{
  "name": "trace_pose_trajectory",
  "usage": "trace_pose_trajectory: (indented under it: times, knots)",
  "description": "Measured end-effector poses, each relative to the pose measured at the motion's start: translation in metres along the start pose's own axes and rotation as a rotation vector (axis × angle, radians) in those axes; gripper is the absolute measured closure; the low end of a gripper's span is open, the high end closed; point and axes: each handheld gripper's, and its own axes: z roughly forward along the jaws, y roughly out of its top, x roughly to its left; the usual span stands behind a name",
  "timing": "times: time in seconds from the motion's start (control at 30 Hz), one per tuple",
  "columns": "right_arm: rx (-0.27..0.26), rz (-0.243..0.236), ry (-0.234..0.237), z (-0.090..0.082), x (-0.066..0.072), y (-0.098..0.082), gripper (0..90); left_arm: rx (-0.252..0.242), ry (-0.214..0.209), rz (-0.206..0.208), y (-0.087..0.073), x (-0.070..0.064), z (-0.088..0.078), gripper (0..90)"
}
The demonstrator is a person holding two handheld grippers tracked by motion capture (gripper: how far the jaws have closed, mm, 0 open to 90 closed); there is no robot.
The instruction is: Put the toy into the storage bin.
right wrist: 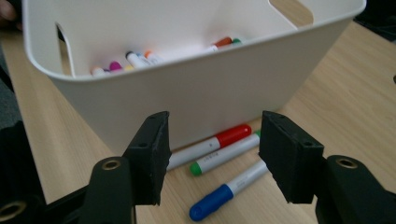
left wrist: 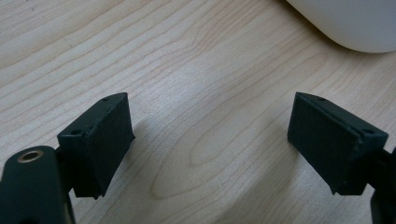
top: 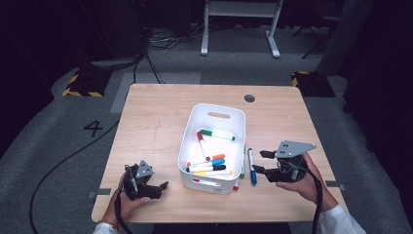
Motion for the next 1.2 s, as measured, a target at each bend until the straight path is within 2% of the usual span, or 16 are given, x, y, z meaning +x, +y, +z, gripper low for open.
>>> trace_pose_trajectory:
  times: [0.1,0.33,0.4,0.57,0.73,0.8,0.87,0.93,1.1,1.2]
  knots:
    - [0.045,0.014,-0.031,0.012,-0.001,-0.018,42.7,-0.001,0.001,0.002,0.000,0.000,0.000,14.2]
    - [0.125,0.055,-0.053,0.042,-0.005,-0.051,42.6,0.000,0.001,0.002,0.000,0.000,0.000,14.2]
    - [0.141,0.080,-0.049,0.051,-0.005,-0.060,42.6,0.000,0.000,0.002,0.000,0.000,0.000,14.2]
    - [0.184,0.109,-0.084,0.064,-0.007,-0.071,42.5,0.000,0.000,0.002,0.000,0.000,0.000,14.2]
    - [0.208,0.139,-0.128,0.069,-0.013,-0.079,43.6,-0.001,0.004,0.004,0.000,0.000,0.000,14.2]
    - [0.215,0.162,-0.152,0.070,-0.016,-0.082,46.2,0.000,0.001,0.002,0.000,0.000,0.000,14.2]
    - [0.211,0.185,-0.154,0.069,-0.020,-0.085,48.6,-0.001,0.000,0.000,0.000,0.000,0.000,14.2]
    - [0.205,0.204,-0.177,0.068,-0.024,-0.087,54.0,-0.001,0.003,0.003,0.000,0.000,0.000,14.2]
    - [0.183,0.207,-0.202,0.065,-0.031,-0.091,70.1,-0.001,0.004,0.004,0.000,0.000,0.000,14.2]
    - [0.173,0.205,-0.209,0.064,-0.035,-0.093,74.2,0.000,0.001,0.002,0.000,0.000,0.000,14.2]
